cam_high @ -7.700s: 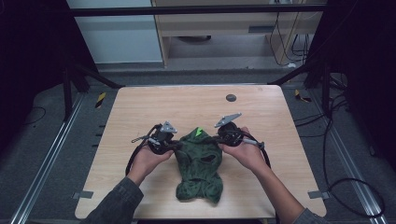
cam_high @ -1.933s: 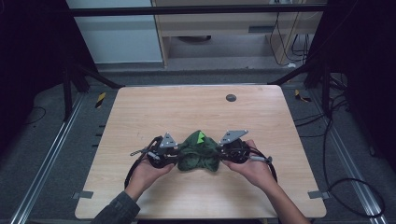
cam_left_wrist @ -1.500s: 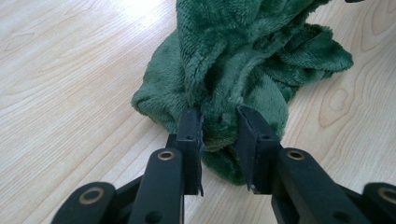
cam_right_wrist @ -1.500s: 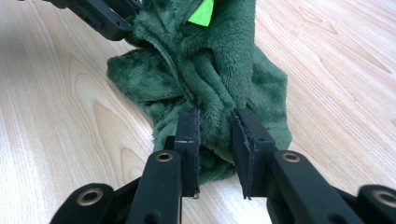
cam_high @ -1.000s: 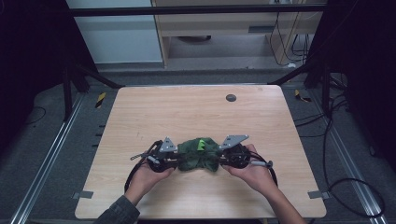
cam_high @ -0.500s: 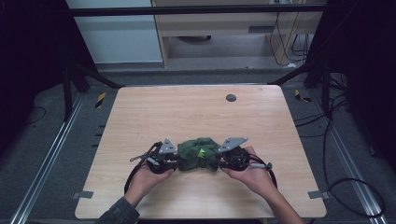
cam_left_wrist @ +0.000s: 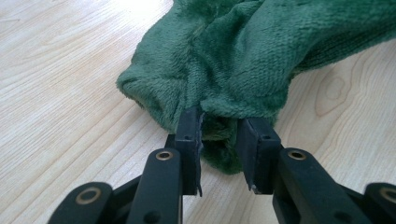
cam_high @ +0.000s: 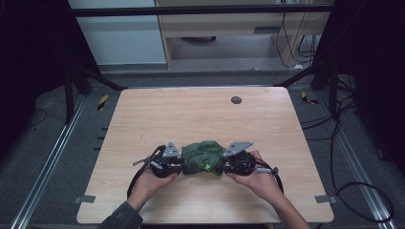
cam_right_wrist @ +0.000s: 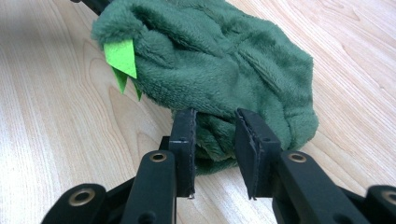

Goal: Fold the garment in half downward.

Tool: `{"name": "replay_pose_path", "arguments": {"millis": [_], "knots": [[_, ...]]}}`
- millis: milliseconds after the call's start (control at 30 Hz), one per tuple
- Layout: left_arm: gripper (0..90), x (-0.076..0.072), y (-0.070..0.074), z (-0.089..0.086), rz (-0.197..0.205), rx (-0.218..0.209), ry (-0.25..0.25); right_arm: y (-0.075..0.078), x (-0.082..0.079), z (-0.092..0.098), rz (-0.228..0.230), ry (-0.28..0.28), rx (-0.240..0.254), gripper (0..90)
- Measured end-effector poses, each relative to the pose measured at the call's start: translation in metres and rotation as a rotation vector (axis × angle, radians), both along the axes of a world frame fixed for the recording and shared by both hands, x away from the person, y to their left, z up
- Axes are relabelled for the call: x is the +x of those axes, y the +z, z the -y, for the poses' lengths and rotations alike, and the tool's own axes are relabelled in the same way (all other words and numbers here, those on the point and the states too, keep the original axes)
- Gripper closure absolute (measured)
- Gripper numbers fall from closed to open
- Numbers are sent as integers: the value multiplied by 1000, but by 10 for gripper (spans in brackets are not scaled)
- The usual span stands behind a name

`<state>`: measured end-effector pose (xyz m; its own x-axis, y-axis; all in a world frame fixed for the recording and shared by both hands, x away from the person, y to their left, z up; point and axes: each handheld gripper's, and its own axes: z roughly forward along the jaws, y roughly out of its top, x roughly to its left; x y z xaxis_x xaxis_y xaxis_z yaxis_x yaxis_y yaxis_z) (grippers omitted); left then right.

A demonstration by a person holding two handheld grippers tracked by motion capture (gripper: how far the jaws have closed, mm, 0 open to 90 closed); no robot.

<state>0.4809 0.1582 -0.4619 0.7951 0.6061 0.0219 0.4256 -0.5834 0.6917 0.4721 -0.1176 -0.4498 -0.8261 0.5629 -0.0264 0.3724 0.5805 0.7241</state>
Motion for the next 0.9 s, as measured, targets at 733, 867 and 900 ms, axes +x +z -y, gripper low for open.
{"name": "replay_pose_path", "arguments": {"millis": [733,867,900], "knots": [[661,-6,-2,1,25,20,-7,-1,-4,-1,5,8,-7,645],[642,-7,-3,-2,26,22,-4,0,-4,1,7,-3,-9,619],[643,-7,-3,-3,27,19,-3,0,-4,1,6,-6,-10,615]]}}
